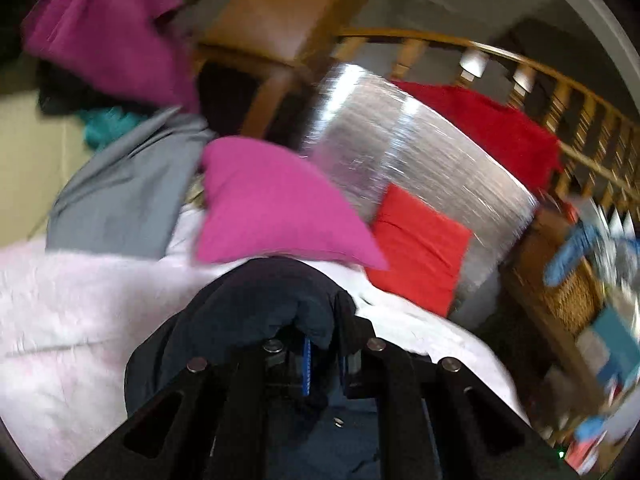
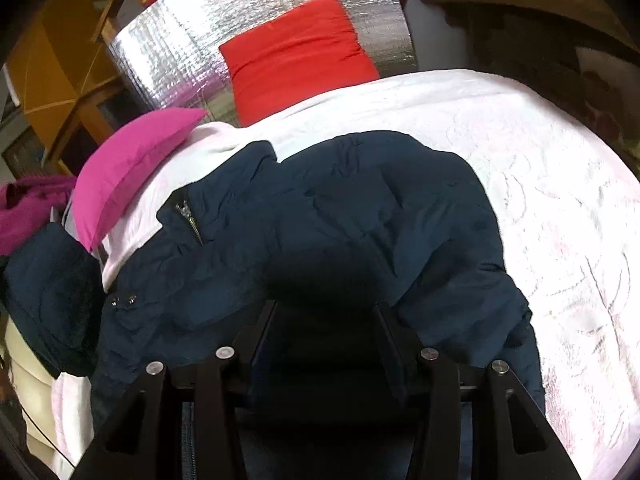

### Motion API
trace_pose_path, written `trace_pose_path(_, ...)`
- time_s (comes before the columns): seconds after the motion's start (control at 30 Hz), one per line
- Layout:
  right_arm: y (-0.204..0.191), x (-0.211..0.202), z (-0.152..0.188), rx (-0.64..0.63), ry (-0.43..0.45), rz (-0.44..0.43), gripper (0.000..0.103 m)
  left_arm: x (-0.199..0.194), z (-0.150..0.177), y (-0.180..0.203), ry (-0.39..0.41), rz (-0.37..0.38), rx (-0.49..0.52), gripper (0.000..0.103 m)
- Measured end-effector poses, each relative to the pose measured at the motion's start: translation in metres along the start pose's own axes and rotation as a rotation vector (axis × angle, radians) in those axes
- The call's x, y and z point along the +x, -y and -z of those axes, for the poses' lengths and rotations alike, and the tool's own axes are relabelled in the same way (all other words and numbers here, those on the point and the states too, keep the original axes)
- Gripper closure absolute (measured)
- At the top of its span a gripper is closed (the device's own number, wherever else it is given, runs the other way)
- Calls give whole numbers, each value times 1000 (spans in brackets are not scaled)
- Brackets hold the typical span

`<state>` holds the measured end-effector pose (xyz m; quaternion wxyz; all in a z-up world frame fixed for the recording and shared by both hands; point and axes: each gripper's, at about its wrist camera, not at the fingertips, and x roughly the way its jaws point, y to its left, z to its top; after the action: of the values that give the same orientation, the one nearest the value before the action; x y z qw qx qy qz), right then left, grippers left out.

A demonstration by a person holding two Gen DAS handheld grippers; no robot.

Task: Fold large clothes

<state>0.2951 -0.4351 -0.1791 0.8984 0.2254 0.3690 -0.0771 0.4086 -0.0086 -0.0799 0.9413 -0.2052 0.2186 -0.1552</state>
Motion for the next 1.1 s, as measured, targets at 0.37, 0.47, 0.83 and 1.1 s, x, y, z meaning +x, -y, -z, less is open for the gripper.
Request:
trace_pose_path(0.37, 14, -1, -5, 76, -31, -19, 52, 96, 110, 4, -570, -32, -80, 67)
trace_pose_path(0.47, 14, 0, -5, 80, -35, -20, 52, 100, 112, -17, -649, -26, -198, 44)
trace_pose_path(0.83, 11, -2, -4, 84, -32, -34, 52, 48, 81, -58, -617, 48, -365, 37)
trace_pose_path(1.1, 6, 1, -2, 70, -36, -32, 52, 24, 67, -89, -553, 82, -474, 27)
